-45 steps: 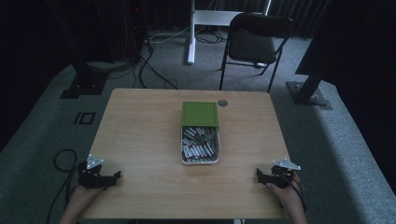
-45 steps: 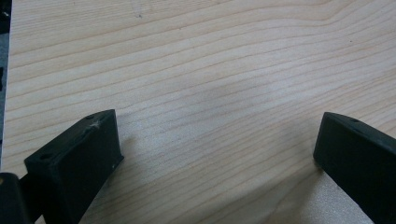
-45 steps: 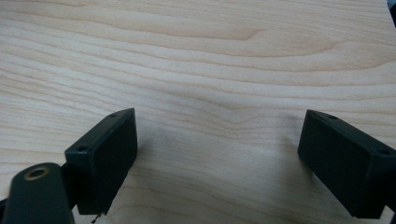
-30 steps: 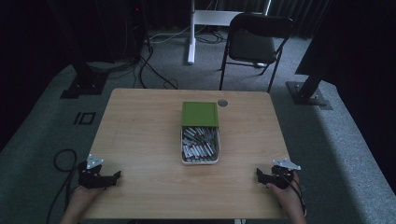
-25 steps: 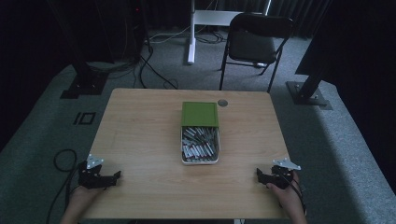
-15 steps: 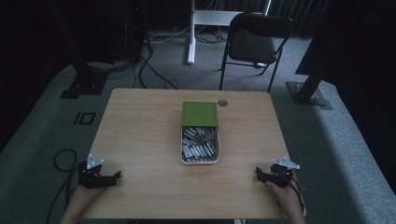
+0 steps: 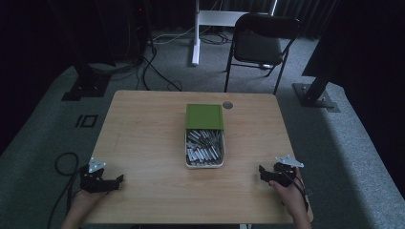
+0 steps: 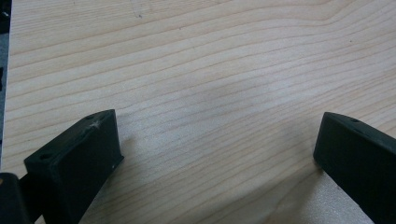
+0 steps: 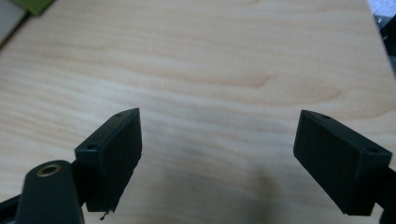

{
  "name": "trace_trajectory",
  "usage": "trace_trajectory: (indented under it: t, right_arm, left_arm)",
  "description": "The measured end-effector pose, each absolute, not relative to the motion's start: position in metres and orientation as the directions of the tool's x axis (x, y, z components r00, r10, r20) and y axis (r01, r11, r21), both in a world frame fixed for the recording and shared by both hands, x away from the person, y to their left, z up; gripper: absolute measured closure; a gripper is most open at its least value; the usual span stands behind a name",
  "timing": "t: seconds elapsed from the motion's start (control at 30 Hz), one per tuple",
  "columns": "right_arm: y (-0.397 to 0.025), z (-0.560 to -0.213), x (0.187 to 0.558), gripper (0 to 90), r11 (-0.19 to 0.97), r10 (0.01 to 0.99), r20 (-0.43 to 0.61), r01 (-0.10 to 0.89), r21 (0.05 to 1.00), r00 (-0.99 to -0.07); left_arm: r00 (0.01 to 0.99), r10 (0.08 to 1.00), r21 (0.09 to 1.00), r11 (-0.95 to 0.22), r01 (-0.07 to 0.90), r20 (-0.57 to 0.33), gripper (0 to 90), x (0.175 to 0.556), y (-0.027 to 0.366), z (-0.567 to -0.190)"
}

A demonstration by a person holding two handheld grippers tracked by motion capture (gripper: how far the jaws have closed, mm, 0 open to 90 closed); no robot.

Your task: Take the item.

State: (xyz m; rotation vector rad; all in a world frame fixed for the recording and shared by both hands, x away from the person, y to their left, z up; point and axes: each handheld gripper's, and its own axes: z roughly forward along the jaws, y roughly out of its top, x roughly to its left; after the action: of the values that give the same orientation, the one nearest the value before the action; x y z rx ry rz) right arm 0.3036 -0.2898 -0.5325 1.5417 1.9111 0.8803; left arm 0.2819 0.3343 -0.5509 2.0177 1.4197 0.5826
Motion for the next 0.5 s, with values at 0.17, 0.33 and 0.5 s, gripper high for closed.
trace_trajectory:
  t: [0.17,0.33,0.5]
  right_arm:
    - [-0.282,-0.515,0.307,16.8,0.158,0.973,-0.018,0.603,0.782,-0.232]
    - [-0.275,-0.506,0.311,16.8,0.165,0.969,-0.016,0.596,0.786,-0.247]
    - [-0.267,-0.5,0.315,16.8,0.147,0.966,0.011,0.586,0.797,-0.258]
  left_arm:
    - [0.333,0.943,0.688,-0.25,0.681,0.014,1.3,0.282,0.334,-0.551]
    - [0.332,0.943,0.689,-0.249,0.681,0.013,1.4,0.282,0.334,-0.551]
    - [0.332,0.943,0.689,-0.249,0.681,0.013,1.4,0.282,0.334,-0.551]
